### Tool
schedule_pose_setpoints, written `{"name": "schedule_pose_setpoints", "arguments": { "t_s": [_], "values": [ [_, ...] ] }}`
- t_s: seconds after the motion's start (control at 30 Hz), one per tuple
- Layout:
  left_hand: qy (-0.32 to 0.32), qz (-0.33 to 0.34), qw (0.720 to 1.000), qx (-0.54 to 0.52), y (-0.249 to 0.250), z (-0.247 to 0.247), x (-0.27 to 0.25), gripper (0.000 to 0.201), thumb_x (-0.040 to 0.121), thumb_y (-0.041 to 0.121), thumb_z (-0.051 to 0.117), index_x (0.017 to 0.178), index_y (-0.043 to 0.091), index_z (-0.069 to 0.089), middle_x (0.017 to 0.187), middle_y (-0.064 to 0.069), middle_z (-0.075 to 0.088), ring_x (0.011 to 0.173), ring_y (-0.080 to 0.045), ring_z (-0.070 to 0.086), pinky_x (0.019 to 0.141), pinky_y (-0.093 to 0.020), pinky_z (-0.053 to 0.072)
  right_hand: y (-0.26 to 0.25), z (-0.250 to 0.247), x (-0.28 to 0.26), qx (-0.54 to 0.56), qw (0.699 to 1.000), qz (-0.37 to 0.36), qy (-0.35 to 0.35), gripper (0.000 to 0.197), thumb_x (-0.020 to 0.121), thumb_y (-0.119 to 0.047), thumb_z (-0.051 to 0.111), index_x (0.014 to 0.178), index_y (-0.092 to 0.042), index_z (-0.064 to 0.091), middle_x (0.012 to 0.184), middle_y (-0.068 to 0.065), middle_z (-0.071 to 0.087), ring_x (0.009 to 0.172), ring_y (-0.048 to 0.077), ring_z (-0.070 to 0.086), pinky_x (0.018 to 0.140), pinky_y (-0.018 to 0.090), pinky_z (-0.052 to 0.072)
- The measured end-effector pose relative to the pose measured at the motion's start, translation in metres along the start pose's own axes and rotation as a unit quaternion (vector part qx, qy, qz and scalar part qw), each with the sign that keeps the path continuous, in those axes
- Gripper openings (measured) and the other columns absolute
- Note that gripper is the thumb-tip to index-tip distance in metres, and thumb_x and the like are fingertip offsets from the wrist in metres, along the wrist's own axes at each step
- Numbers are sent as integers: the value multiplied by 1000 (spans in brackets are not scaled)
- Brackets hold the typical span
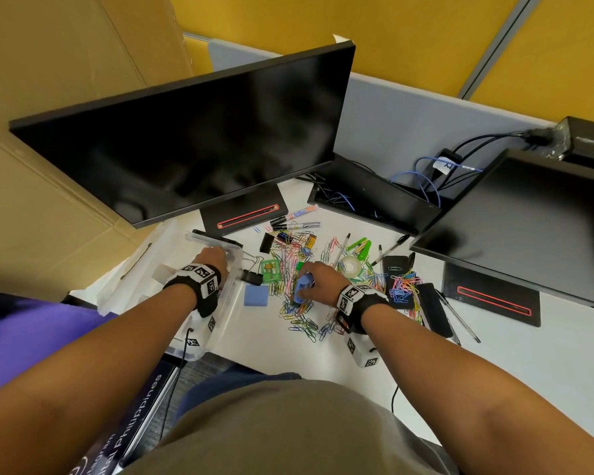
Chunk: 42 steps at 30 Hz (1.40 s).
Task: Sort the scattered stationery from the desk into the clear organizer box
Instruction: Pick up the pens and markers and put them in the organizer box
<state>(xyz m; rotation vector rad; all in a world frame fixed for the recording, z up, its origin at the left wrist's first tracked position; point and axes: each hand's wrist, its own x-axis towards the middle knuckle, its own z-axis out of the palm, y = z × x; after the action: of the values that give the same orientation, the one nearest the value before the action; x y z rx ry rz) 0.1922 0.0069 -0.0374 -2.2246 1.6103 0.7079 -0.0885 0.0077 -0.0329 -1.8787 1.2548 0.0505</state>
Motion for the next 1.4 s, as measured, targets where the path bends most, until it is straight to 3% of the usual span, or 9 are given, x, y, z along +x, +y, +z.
{"name": "schedule_pose_setpoints", "arguments": {
  "t_s": [0.13,0.3,0.43,0.5,0.6,0.77,1.03,1.17,1.4],
  "values": [
    [-32,52,998,11,1,-3,-2,33,93,14,60,127,14,59,119,-10,65,106,-28,64,89,-32,50,-1,1,2,-2,1000,-3,-3,37,79,-26,77,109,-11,60,101,10,63,88,25,60,76,35,50],
    [-59,56,996,29,4,-8,-7,30,94,18,62,122,10,62,114,-10,67,103,-28,65,93,-34,52,-5,-3,2,17,999,-31,9,31,82,-25,73,106,-11,62,100,9,63,87,25,60,76,35,50],
    [-43,80,995,26,3,-20,-16,28,94,18,61,122,14,64,117,-8,65,105,-25,63,92,-30,50,-14,-10,8,31,997,-70,17,16,84,-31,73,86,-19,62,79,-6,60,73,8,54,65,25,39],
    [-43,84,995,20,0,-31,-22,29,95,17,58,123,15,64,119,-8,65,107,-24,62,93,-29,48,-23,-17,11,29,996,-78,29,17,89,-36,69,90,-21,60,76,-12,54,68,2,49,63,23,36],
    [-19,82,996,-6,-8,-55,-32,25,96,18,50,110,11,69,110,-9,68,97,-24,66,90,-32,52,-47,-28,16,15,995,-86,39,36,94,-45,60,114,-16,60,78,-6,57,65,7,54,63,26,42],
    [55,46,992,-99,-42,-86,-37,25,95,18,47,98,8,69,95,-10,71,83,-25,67,81,-38,57,-99,-35,34,23,984,-163,66,27,97,-35,58,108,-11,61,90,-3,55,77,11,50,72,29,38],
    [132,-28,986,-101,-99,-94,-44,27,92,30,48,109,10,56,107,-18,64,94,-35,60,78,-38,49,-186,-10,65,-14,975,-216,53,36,89,-34,68,117,-18,54,113,3,55,96,18,55,82,32,47],
    [118,-28,985,-124,-120,-90,-45,26,91,28,51,108,9,55,110,-19,62,96,-35,58,73,-34,42,-222,15,85,-89,971,-218,37,33,88,-27,69,115,-13,54,117,7,50,95,27,57,83,38,49],
    [89,-3,986,-144,-133,-89,-48,25,92,32,49,107,13,57,109,-16,64,96,-35,60,82,-38,50,-232,42,118,-314,925,-206,-58,28,88,-16,64,114,-7,60,120,14,43,89,36,60,71,34,42]
  ]
}}
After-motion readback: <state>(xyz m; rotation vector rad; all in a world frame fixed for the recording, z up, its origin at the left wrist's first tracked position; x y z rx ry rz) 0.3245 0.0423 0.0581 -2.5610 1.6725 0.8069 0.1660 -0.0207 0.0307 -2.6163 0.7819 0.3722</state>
